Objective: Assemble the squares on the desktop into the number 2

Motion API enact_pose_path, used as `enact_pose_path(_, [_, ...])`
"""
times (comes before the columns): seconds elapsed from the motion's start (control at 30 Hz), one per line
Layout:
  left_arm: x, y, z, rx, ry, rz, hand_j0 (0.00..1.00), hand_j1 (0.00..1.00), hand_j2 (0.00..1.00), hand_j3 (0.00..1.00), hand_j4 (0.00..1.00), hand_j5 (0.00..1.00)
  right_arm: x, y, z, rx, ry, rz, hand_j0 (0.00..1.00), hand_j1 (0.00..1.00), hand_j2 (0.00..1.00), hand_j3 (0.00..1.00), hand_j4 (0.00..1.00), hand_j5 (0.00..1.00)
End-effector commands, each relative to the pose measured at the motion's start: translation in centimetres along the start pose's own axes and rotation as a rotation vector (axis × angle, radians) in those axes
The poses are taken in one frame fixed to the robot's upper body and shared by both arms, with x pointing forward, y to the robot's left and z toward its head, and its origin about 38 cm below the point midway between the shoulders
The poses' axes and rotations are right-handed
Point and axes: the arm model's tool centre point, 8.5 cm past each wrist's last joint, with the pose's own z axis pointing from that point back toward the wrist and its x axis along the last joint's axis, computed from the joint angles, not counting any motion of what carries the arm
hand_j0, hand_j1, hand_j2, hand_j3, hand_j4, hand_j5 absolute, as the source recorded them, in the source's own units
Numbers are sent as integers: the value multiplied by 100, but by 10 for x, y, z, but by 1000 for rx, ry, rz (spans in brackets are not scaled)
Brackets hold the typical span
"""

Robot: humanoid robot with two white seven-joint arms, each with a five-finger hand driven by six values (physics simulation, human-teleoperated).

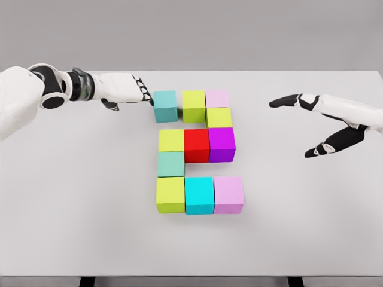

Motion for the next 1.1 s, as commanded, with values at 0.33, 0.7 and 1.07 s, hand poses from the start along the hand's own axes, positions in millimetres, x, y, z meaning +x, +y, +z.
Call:
enact_pose_path(0.33, [2, 4, -3, 10, -5, 2, 88, 88, 88, 88, 88, 88, 1, 1, -3, -9, -12, -9, 100, 100, 100, 100, 100, 100])
enact_pose_path(0.7, [5, 7, -7, 16, -14, 0, 88, 88, 88, 88, 88, 88, 1, 2, -5, -11, -19, -12, 100, 100, 100, 100, 100, 100])
enact_pose_path(1.07, [-2, 2, -1, 10, 8, 13, 89, 89, 89, 89, 89, 89, 1, 3, -5, -10, -19, -14, 100, 100, 100, 100, 100, 100])
